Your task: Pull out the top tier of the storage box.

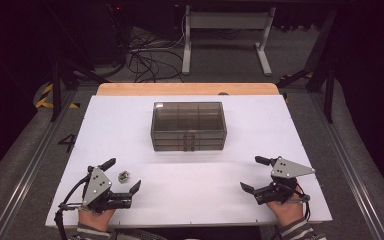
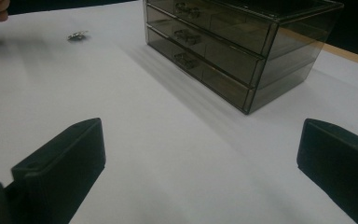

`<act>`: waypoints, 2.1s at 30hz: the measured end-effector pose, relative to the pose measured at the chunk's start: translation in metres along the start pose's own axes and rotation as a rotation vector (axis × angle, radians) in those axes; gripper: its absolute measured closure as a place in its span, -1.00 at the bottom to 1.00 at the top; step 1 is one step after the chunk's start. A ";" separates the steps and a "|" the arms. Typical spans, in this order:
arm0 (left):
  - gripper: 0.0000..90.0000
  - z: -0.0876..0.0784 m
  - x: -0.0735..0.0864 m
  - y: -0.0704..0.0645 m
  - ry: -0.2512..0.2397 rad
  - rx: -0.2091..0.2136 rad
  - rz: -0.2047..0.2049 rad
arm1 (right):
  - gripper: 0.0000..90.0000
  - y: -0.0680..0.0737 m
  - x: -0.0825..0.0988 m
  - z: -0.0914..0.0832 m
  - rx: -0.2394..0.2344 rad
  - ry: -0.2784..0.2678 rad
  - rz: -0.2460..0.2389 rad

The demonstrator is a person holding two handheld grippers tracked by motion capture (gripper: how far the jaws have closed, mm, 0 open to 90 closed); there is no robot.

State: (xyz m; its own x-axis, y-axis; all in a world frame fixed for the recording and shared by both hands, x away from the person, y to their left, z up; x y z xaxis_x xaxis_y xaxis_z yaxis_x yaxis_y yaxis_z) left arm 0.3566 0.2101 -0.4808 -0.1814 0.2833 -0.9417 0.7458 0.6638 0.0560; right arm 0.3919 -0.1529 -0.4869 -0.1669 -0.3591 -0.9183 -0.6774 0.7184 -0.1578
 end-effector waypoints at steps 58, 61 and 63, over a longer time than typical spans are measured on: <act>-1.00 -0.006 0.000 0.003 0.026 0.010 -0.023 | -0.75 0.026 -0.045 0.032 -0.051 0.022 -0.072; -0.99 -0.006 0.001 0.003 0.026 0.010 -0.025 | -0.74 0.029 -0.049 0.036 -0.058 0.020 -0.078; -1.00 -0.006 0.001 0.003 0.026 0.011 -0.025 | -0.74 0.032 -0.052 0.039 -0.065 0.016 -0.079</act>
State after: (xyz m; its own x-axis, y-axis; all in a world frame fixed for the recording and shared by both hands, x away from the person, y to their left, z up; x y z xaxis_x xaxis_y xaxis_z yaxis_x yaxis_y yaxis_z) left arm 0.3547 0.2164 -0.4792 -0.2163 0.2850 -0.9338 0.7477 0.6634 0.0293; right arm 0.4066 -0.0884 -0.4584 -0.1224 -0.4231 -0.8978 -0.7339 0.6476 -0.2052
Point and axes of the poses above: each handheld gripper's, and its own axes: z roughly forward along the jaws, x roughly out of its underside, y roughly to its left, the point moved 10 cm from there along z, roughly forward along the jaws, and after that the axes turned 14 degrees about x, right-handed, at the moved point
